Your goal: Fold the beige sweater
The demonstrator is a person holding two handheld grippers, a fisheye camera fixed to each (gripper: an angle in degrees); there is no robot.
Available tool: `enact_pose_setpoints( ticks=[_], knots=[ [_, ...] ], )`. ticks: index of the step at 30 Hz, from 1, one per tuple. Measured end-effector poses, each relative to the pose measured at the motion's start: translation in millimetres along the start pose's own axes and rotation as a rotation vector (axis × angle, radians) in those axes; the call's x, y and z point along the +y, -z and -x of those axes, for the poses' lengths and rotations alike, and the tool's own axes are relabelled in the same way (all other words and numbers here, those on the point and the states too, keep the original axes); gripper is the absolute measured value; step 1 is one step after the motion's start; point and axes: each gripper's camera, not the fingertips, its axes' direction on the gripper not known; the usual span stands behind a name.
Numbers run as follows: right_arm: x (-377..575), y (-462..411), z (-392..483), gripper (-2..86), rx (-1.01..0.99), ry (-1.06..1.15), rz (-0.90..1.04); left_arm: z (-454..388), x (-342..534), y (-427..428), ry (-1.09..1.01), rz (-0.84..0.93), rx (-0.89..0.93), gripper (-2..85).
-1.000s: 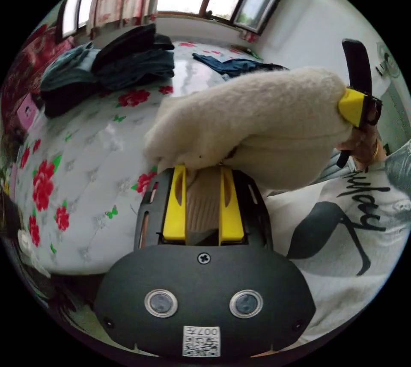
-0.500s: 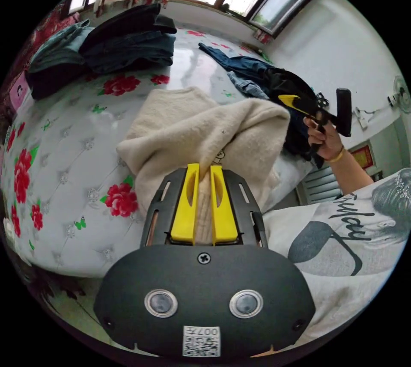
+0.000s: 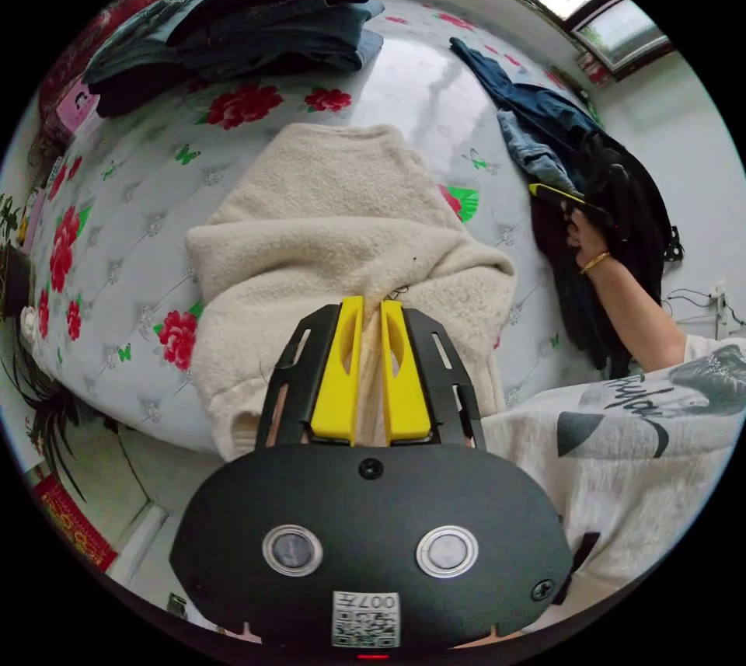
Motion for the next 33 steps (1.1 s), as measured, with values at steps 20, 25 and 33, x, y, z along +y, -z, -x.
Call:
enact_pose_setpoints(
  ticks=[20,25,33],
  knots=[
    [27.5,90.1,-30.8,2.4,-0.048,0.326,0.039,44.7,36.9,60.4,0.154,-0.222,0.25,2.4],
    [108.0,111.6,84.6,7.1,-0.44,0.32,-0.003,82.7,65.3,92.8,0.167,-0.366,0.454,-0.1],
    [128.0,137.3,220.7,14.1,-0.647,0.45,0.091,123.4,130.5,137.3,0.054,-0.515,0.679,-0.7]
  ],
)
